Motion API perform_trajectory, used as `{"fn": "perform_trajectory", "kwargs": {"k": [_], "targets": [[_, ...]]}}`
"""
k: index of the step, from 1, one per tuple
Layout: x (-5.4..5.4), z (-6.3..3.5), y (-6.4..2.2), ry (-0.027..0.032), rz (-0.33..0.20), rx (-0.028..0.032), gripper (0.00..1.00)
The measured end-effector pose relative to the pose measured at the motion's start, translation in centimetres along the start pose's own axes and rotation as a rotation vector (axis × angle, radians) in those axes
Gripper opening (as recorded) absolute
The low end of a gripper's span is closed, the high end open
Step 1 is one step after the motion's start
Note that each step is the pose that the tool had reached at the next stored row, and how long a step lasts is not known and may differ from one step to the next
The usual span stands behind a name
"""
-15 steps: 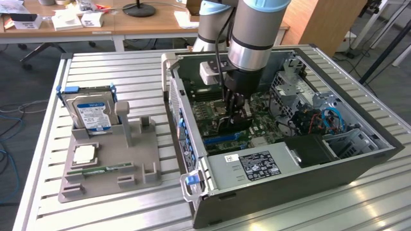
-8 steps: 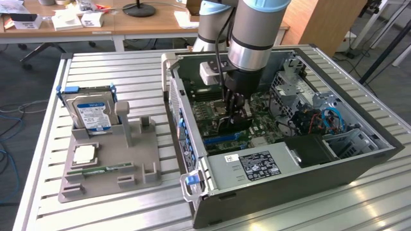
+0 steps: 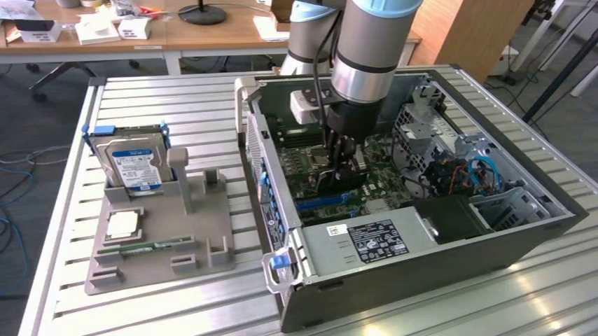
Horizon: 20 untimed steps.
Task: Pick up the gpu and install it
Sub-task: 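Insert the gpu into the slot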
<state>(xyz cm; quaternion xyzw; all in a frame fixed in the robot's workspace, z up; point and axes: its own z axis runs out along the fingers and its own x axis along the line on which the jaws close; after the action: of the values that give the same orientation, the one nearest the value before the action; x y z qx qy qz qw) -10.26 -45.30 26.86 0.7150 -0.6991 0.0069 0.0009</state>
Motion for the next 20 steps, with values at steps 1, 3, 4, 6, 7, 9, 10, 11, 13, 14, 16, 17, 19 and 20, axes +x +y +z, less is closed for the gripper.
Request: {"fn": "perform_trajectory", "kwargs": {"k": [1, 3, 4, 6, 7, 9, 10, 11, 13, 14, 16, 17, 19, 20], "targets": [[0.00, 0.00, 0.03, 0.0000, 0.000, 0.0014, 0.26], [0.00, 0.00, 0.07, 0.0000, -0.001, 0.0050, 0.26], [0.00, 0.00, 0.09, 0.0000, -0.001, 0.0067, 0.26], [0.00, 0.00, 0.11, 0.0001, -0.001, 0.0088, 0.26], [0.00, 0.00, 0.12, 0.0002, -0.001, 0.0092, 0.26], [-0.01, 0.00, 0.21, 0.0001, -0.002, 0.0105, 0.26], [-0.01, 0.00, 0.21, 0.0001, -0.001, 0.0104, 0.26], [-0.01, 0.00, 0.21, 0.0001, -0.001, 0.0104, 0.26], [-0.01, 0.07, 0.21, 0.0002, -0.002, 0.0108, 0.26], [-0.01, 0.09, 0.21, 0.0003, -0.001, 0.0108, 0.26], [-0.02, 0.10, 0.21, 0.0002, -0.001, 0.0109, 0.26], [-0.02, 0.10, 0.21, 0.0002, -0.002, 0.0109, 0.26], [-0.02, 0.11, 0.21, 0.0002, -0.001, 0.0109, 0.26], [-0.02, 0.15, 0.21, 0.0001, -0.001, 0.0110, 0.26]]}}
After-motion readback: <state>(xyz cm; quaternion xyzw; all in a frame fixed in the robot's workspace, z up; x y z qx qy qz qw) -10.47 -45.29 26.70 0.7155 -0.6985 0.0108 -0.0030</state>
